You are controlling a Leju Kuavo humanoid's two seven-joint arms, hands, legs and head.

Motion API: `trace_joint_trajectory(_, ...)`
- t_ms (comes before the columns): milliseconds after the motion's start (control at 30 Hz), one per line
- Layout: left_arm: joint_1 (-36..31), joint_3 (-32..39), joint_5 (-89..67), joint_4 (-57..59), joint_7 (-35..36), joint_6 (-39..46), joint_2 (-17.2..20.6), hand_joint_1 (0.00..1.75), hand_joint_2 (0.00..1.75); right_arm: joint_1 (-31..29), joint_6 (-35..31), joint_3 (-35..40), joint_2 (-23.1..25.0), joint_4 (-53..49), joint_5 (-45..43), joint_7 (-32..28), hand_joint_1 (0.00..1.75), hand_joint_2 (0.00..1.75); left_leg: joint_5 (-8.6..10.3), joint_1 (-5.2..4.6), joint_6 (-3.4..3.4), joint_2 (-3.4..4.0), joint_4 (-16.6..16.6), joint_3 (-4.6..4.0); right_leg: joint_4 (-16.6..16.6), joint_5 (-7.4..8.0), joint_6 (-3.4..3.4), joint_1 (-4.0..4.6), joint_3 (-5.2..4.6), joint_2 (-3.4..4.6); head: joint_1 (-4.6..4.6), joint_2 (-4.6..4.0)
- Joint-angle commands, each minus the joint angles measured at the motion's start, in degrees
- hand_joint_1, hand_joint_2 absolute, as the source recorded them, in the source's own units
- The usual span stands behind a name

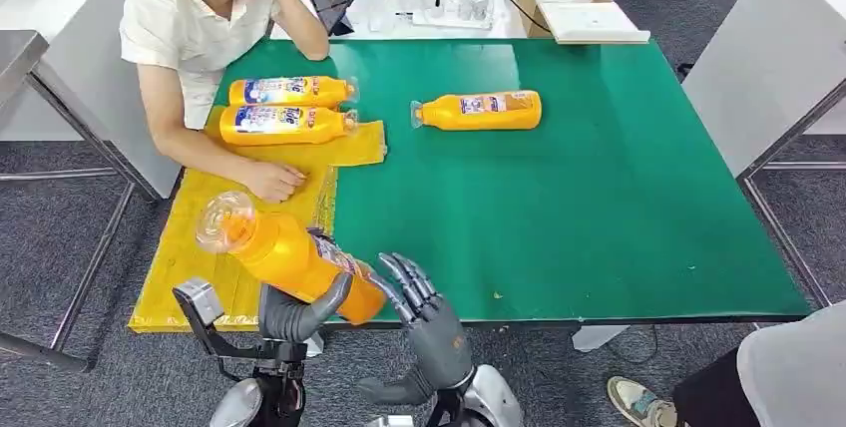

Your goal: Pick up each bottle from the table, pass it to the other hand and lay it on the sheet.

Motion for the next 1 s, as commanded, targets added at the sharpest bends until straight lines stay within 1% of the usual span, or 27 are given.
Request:
trace_joint_trajectory(33,-8.2,4.9,-28.5,14.7,-1.2,21.6,3.9,1.75,1.75,8.8,-3.8,-12.7,0.0,-15.7,1.0,-5.9,0.00,0.00,0.02,0.01,-0.09,-0.13,-0.1,0.15,-0.1,-0.05,-0.11,0.02,0.21,-0.22,0.00,0.00)
trace_joint_trajectory(67,-10.1,5.5,-35.3,18.3,-1.7,27.1,4.1,1.75,1.75,8.5,-3.8,-12.5,0.3,-15.8,0.4,-6.3,0.00,0.00,0.05,-0.02,-0.07,-0.12,-0.1,0.09,0.0,-0.03,-0.09,-0.01,0.14,-0.20,0.00,0.00)
trace_joint_trajectory(133,-13.3,6.5,-43.3,23.8,-1.5,31.6,4.0,1.75,1.75,7.9,-3.8,-12.3,1.1,-15.9,1.5,-6.8,0.00,0.00,0.10,-0.01,-0.11,-0.15,-0.1,0.14,-0.1,0.01,-0.13,0.00,0.18,-0.26,-0.02,0.00)
trace_joint_trajectory(233,-16.9,8.5,-45.7,27.6,-0.6,31.2,3.3,1.75,1.75,6.9,-3.8,-12.0,1.9,-15.4,2.3,-6.8,0.00,0.00,0.10,0.01,-0.09,-0.06,-0.1,0.07,0.0,0.04,-0.11,0.02,0.10,-0.13,-0.04,0.00)
trace_joint_trajectory(300,-17.7,8.8,-45.5,28.2,-0.2,30.5,3.4,1.75,1.75,6.7,-3.8,-11.8,1.9,-15.4,1.6,-6.8,0.00,0.00,0.17,0.08,-0.13,-0.10,0.0,0.07,-0.1,0.05,-0.15,0.09,0.15,-0.20,0.00,0.00)
trace_joint_trajectory(333,-18.8,8.4,-48.8,30.0,1.2,32.2,4.0,1.75,1.75,6.6,-3.8,-11.4,1.7,-15.2,1.0,-6.8,0.00,0.00,0.15,0.04,-0.10,-0.02,0.0,0.06,0.0,0.05,-0.09,0.04,0.10,-0.09,-0.02,0.00)
trace_joint_trajectory(400,-21.4,9.2,-60.6,34.1,6.5,32.3,4.8,1.75,1.75,6.4,-3.8,-10.6,1.2,-14.8,-0.3,-6.8,0.00,0.00,0.16,0.08,-0.15,0.04,-0.1,0.11,-0.1,0.08,-0.08,0.08,0.14,-0.07,-0.04,0.00)
trace_joint_trajectory(433,-22.9,8.9,-63.6,37.0,8.4,32.3,5.2,1.75,1.75,6.2,-3.8,-10.4,1.1,-14.5,-0.8,-6.8,0.00,0.00,0.18,0.05,-0.13,0.00,-0.1,0.11,0.0,0.08,-0.06,0.05,0.14,-0.11,-0.02,-0.02)
trace_joint_trajectory(533,-30.9,5.6,-74.4,51.3,18.0,28.4,6.7,1.75,1.75,4.6,-3.8,-8.5,0.2,-12.3,-3.6,-6.8,0.00,0.00,0.22,0.13,-0.18,-0.15,-0.1,0.19,-0.1,0.08,-0.14,0.14,0.32,-0.27,-0.02,0.00)
trace_joint_trajectory(567,-33.3,4.5,-77.2,55.1,20.9,26.4,6.8,1.75,1.75,3.9,-3.1,-8.0,0.1,-11.9,-4.5,-6.8,0.00,0.00,0.23,0.08,-0.13,-0.11,-0.1,0.15,-0.1,0.09,-0.09,0.08,0.24,-0.17,-0.02,0.00)
trace_joint_trajectory(600,-34.7,4.7,-77.6,57.6,22.1,24.4,6.5,1.75,1.75,3.5,-2.9,-7.8,0.2,-11.6,-4.6,-6.8,0.00,0.00,0.23,0.05,-0.11,-0.08,-0.1,0.09,0.0,0.10,-0.06,0.05,0.17,-0.13,-0.02,0.00)
trace_joint_trajectory(633,-35.6,4.2,-78.7,59.1,23.3,23.4,6.4,1.75,1.75,3.3,-2.7,-7.7,0.2,-11.3,-4.6,-6.8,0.00,0.00,0.23,0.09,-0.15,-0.06,-0.1,0.13,-0.1,0.11,-0.09,0.09,0.23,-0.14,0.00,0.00)
trace_joint_trajectory(767,-35.8,4.2,-78.8,59.3,23.5,23.3,6.4,1.75,1.75,3.2,-2.7,-7.6,0.3,-11.1,-4.6,-6.8,0.00,0.00,0.19,0.10,-0.14,0.06,0.0,0.10,0.0,0.11,-0.08,0.10,0.16,-0.06,0.00,0.00)
trace_joint_trajectory(900,-38.6,3.3,-82.5,64.2,29.7,19.5,6.5,1.75,1.75,2.1,-1.3,-7.2,0.6,-9.0,-5.3,-6.5,0.00,0.00,0.17,0.08,-0.11,0.07,0.0,0.12,0.0,0.10,-0.05,0.08,0.18,0.00,0.00,0.00)
trace_joint_trajectory(1000,-39.2,5.3,-81.2,65.7,28.9,18.3,6.7,1.75,1.75,1.3,-0.5,-7.1,1.1,-7.3,-6.0,-6.5,0.00,0.00,0.19,0.10,-0.13,0.15,0.0,0.15,0.0,0.14,-0.07,0.10,0.20,0.07,0.00,-0.02)
